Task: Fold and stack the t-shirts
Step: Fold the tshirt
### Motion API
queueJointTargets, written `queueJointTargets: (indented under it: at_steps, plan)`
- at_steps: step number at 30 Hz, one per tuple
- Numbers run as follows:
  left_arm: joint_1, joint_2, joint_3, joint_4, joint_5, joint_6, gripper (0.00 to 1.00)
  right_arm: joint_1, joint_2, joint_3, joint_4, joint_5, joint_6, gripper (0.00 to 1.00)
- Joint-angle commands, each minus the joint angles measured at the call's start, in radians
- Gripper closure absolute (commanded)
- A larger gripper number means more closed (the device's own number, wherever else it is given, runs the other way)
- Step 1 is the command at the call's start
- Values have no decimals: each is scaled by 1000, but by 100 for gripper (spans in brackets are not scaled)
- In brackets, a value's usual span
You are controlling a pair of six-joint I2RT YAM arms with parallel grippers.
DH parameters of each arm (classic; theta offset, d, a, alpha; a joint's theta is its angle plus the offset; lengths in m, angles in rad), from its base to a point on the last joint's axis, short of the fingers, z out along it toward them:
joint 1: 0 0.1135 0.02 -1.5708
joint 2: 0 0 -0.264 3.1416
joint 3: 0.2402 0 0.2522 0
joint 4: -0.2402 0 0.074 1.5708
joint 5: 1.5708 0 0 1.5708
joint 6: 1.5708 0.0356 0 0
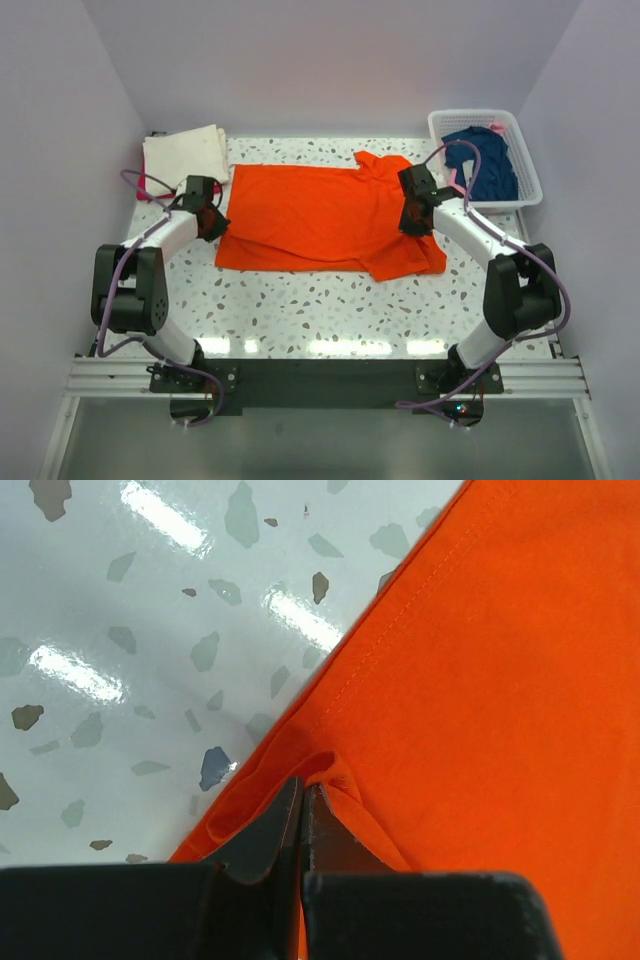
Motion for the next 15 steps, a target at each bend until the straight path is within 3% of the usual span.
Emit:
queueJointTargets:
  at_steps: [1, 15]
  plan:
    - [6, 16, 52, 10, -16, 1, 100, -31, 2, 41, 39, -49, -26, 100]
    - [9, 41, 106, -11, -22, 1, 100, -99, 2, 33, 63, -132, -42, 100]
